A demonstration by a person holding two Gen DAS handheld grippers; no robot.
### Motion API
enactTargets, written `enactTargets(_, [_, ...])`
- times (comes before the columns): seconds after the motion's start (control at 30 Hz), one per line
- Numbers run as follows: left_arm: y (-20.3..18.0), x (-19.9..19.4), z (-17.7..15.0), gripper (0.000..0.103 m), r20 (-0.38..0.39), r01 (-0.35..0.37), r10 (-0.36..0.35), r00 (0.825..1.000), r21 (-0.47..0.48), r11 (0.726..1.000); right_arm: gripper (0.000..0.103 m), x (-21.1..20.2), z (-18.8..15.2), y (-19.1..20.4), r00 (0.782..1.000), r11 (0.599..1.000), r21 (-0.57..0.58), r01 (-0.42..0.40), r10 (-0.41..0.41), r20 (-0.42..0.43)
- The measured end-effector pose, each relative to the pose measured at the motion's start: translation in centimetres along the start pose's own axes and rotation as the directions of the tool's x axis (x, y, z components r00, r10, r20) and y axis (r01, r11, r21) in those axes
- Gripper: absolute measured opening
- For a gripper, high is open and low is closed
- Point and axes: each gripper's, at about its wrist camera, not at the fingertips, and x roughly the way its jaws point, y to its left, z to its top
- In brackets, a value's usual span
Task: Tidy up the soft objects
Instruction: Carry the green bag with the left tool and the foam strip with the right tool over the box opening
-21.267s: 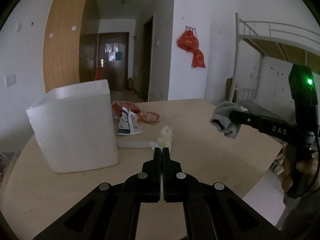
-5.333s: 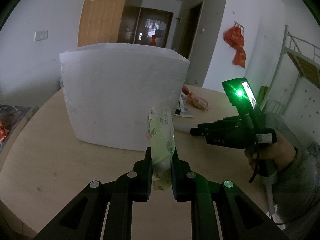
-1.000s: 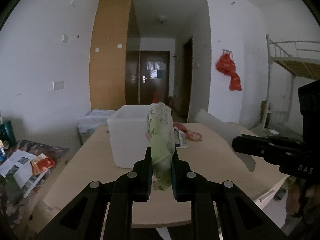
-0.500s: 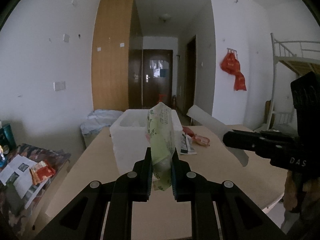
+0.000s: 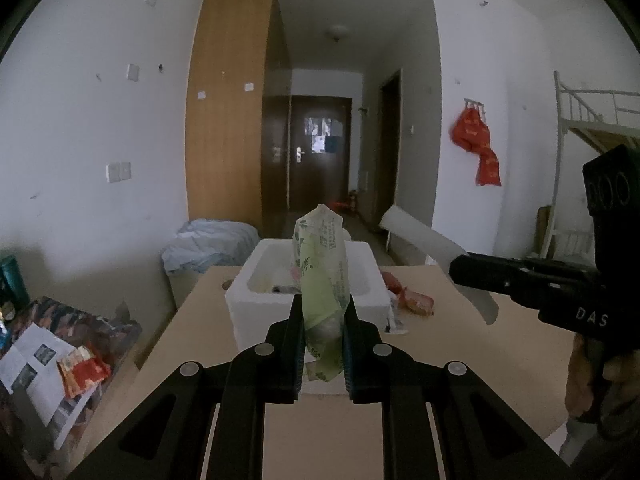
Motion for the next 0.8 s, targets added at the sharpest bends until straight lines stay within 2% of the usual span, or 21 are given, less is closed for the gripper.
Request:
enactTargets(0.3, [1.3, 2.0, 2.7, 0.017, -0.003, 0.014, -0.014, 1.000, -0.001, 1.000, 0.015, 1.9, 2.1, -1.0, 1.000, 1.000, -0.004, 0.027, -0.027, -0.003])
enactTargets(0.8, [2.1, 5.2, 4.1, 0.017, -0.016, 0.036, -0.036, 0.999, 0.018, 0.999, 0.015, 4.3, 3.0, -2.4, 0.999, 0.999, 0.003, 0.040, -0.040, -0.026])
